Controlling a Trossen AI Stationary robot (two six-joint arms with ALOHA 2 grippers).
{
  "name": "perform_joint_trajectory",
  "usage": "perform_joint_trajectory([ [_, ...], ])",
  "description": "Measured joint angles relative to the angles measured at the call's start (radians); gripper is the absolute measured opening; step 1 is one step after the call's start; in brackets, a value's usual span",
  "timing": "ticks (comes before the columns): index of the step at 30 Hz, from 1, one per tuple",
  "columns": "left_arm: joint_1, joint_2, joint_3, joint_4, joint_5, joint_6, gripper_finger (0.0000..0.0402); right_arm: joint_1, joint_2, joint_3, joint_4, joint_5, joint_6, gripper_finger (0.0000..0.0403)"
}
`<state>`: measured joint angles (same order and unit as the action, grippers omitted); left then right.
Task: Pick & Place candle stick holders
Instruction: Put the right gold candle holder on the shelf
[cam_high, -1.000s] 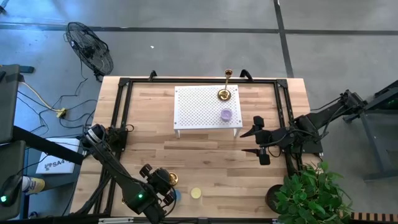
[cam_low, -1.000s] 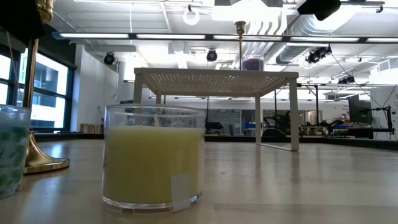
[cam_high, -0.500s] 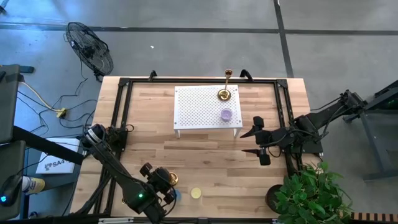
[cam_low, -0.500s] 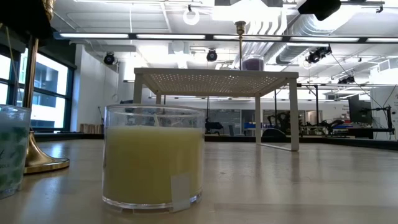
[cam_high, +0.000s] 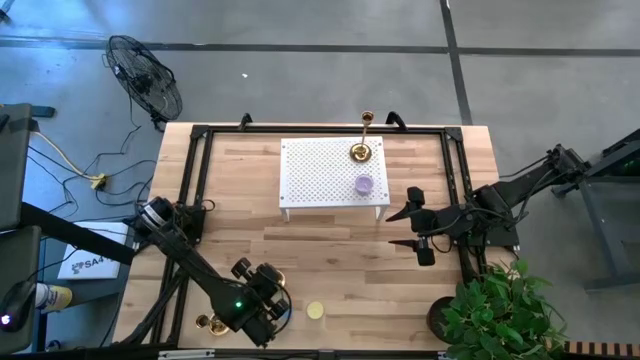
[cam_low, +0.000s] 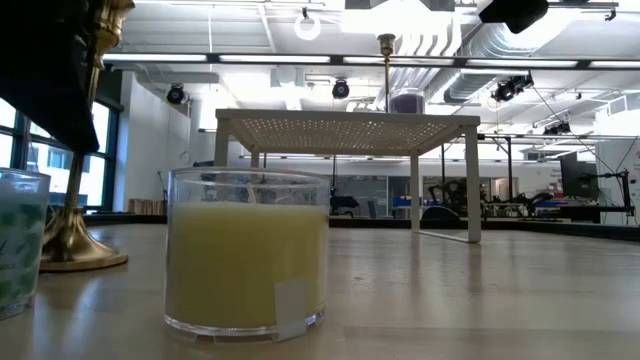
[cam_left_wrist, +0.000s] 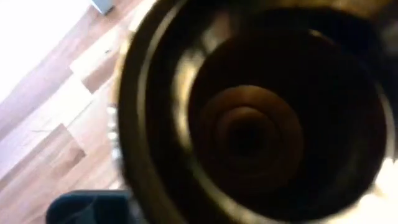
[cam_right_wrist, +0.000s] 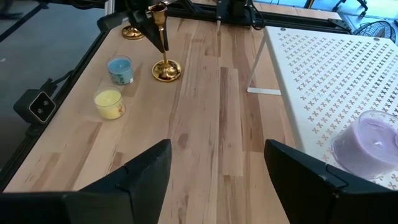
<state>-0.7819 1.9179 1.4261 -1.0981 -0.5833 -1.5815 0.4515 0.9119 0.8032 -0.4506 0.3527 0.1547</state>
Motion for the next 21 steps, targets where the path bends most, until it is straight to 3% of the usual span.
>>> perform_joint_trajectory([
  [10,0.003,-0.002,0.048,-0.024,-0.004,0.036,0.0009,0.000,0.000,0.000,0.001,0.004,-0.002,0.0252],
  [16,0.003,-0.002,0.212,-0.179,-0.036,0.093,0.0009,0.000,0.000,0.000,0.013,0.005,-0.005,0.0252],
  [21,0.003,-0.003,0.399,-0.347,-0.128,0.126,0.0009,0.000,0.000,0.000,0.042,-0.009,-0.006,0.0252],
])
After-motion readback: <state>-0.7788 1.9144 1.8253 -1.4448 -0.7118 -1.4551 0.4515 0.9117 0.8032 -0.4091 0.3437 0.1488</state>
